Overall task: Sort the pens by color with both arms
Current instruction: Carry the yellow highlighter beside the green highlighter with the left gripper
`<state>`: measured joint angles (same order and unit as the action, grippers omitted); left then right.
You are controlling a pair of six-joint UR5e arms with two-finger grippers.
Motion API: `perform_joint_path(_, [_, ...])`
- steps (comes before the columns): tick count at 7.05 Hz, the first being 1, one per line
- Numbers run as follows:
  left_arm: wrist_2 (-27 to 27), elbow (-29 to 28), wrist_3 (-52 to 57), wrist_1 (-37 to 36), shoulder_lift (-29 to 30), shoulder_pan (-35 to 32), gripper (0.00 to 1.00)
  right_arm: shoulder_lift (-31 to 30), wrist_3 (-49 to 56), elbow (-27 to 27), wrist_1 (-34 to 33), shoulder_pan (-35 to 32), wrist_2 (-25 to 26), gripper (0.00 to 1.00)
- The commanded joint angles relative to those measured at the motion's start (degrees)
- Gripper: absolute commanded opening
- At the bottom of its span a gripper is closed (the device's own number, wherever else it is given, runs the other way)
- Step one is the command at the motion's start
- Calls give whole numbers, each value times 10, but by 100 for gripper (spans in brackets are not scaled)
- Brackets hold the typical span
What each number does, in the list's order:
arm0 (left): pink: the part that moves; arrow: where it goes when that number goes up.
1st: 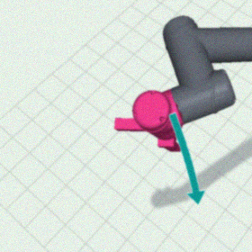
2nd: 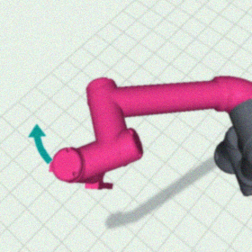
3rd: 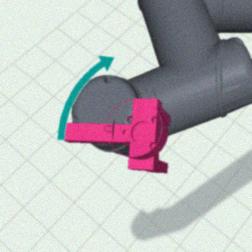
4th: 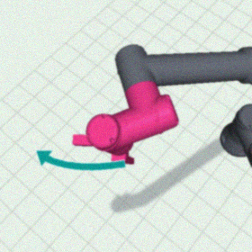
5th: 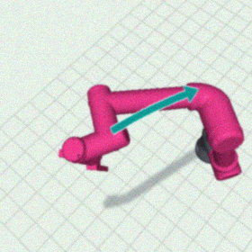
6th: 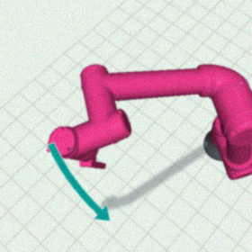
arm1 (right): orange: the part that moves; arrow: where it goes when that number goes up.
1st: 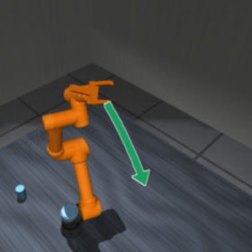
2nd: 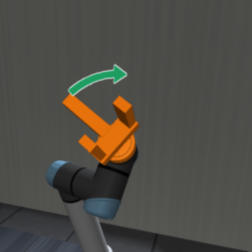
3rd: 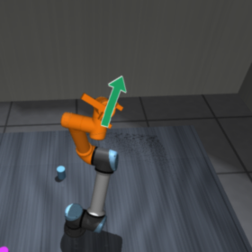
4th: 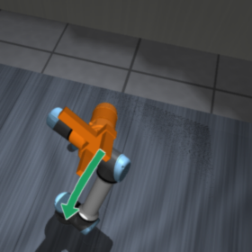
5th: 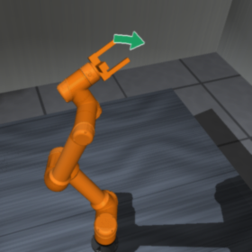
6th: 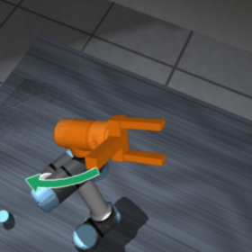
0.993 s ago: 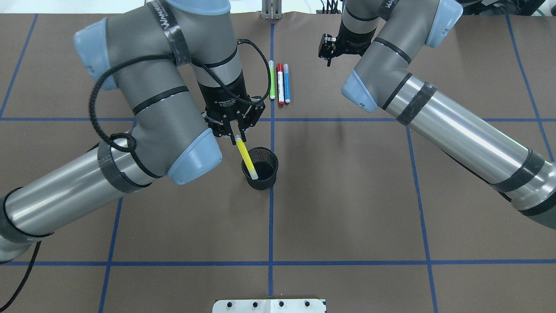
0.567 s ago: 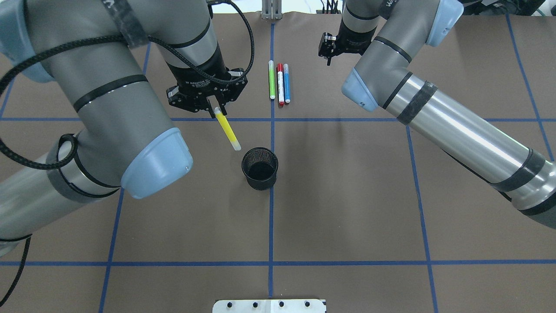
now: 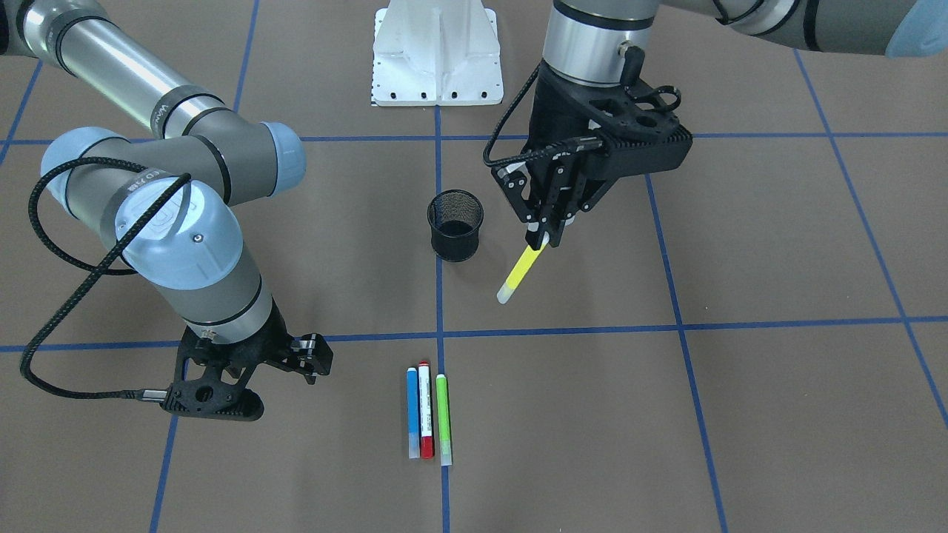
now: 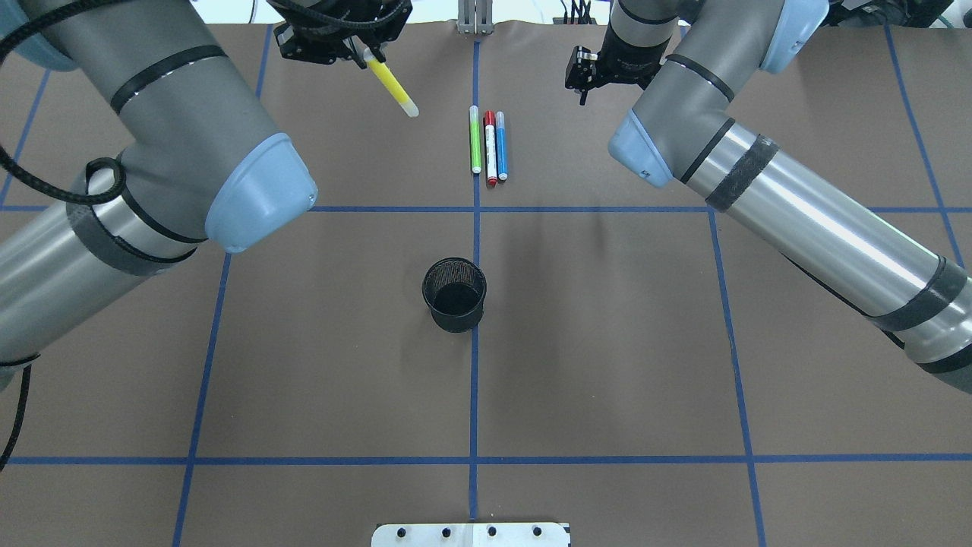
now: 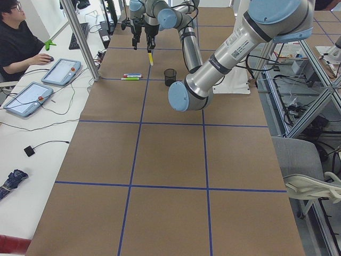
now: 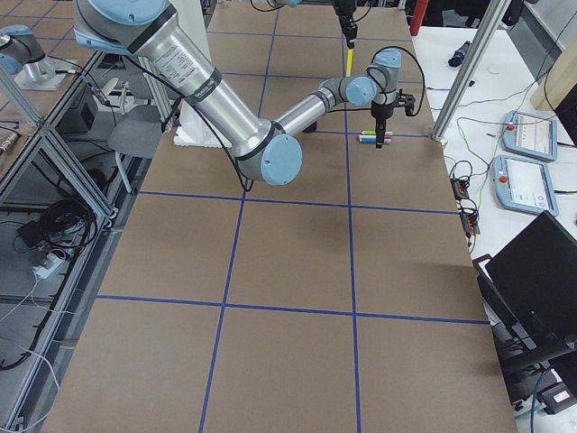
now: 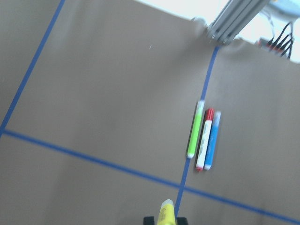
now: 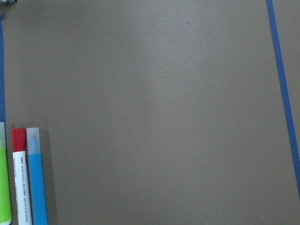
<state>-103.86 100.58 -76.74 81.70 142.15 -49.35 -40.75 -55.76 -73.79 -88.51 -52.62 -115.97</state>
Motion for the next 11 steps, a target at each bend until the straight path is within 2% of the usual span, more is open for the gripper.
perform_joint_path(1, [132, -65, -22, 106, -2, 2, 0, 1, 0, 0, 10, -9, -7, 99])
perform_joint_path(2, [203, -105, -31, 153, -2, 25, 0, -5, -2, 0, 18, -9, -7, 99])
perform_joint_path(3, [316, -161, -48, 218, -1, 62, 0, -18, -3, 1, 48, -9, -7, 100])
perform_joint_path(4, [385, -243, -71, 315, 4, 80, 0, -23, -3, 5, 56, -12, -7, 100])
perform_joint_path(6, [432, -403, -104, 456, 43, 90, 0, -24, -4, 9, 56, -12, -7, 100])
perform_joint_path(7, [454, -448, -108, 514, 48, 101, 0, -24, -4, 10, 57, -12, -7, 100])
perform_joint_path(9, [500, -495, -163, 529, 51, 128, 0, -24, -4, 10, 57, -12, -8, 99])
perform_joint_path(11, [543, -500, -200, 529, 51, 152, 0, -26, -3, 10, 57, -12, -7, 100])
